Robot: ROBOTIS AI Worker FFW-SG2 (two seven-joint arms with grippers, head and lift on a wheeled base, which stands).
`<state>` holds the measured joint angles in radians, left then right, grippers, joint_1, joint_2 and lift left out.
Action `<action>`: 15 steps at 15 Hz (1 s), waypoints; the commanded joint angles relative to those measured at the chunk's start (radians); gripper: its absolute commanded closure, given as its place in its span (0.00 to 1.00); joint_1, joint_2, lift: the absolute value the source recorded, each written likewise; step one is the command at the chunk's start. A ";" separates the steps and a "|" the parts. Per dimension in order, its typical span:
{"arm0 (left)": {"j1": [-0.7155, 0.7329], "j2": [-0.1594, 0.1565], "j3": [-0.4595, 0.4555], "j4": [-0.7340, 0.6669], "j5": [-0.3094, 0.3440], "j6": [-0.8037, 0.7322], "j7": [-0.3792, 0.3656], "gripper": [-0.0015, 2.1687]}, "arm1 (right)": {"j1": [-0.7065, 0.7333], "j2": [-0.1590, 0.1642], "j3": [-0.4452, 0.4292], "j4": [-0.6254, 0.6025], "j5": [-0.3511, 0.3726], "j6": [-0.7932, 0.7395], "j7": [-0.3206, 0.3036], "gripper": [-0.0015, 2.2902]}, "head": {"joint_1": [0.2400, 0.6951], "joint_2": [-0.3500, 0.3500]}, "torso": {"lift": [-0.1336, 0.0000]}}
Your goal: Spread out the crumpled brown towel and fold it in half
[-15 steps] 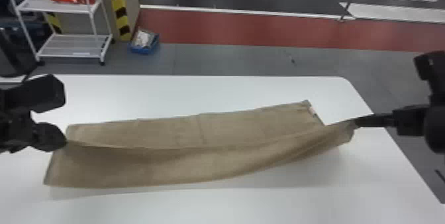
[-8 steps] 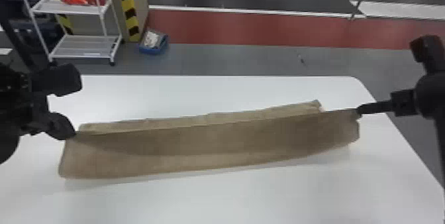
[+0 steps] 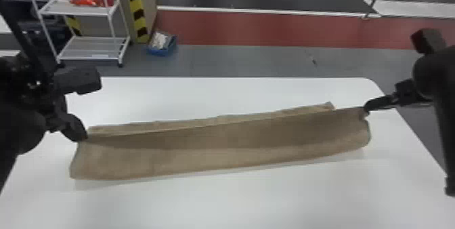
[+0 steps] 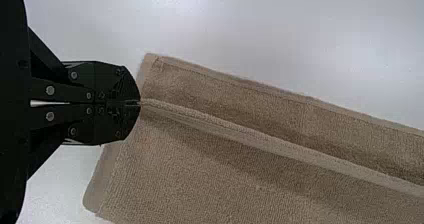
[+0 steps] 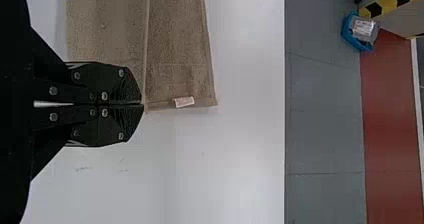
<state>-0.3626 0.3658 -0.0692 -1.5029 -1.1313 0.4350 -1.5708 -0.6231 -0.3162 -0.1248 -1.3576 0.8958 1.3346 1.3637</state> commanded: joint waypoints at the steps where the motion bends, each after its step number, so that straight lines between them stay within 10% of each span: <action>1: -0.009 -0.007 -0.008 0.023 -0.019 0.000 -0.010 0.67 | -0.040 0.014 0.011 0.032 0.009 -0.007 0.003 0.72 | 1.00 0.40 | 0.07; 15: -0.047 -0.051 -0.020 0.069 -0.110 0.012 -0.010 0.67 | -0.211 0.045 0.102 0.356 0.140 -0.234 0.003 0.72 | 1.00 0.41 | 0.07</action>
<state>-0.3959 0.3143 -0.0856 -1.4342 -1.2400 0.4458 -1.5708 -0.8156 -0.2811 -0.0268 -1.0363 1.0176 1.1198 1.3637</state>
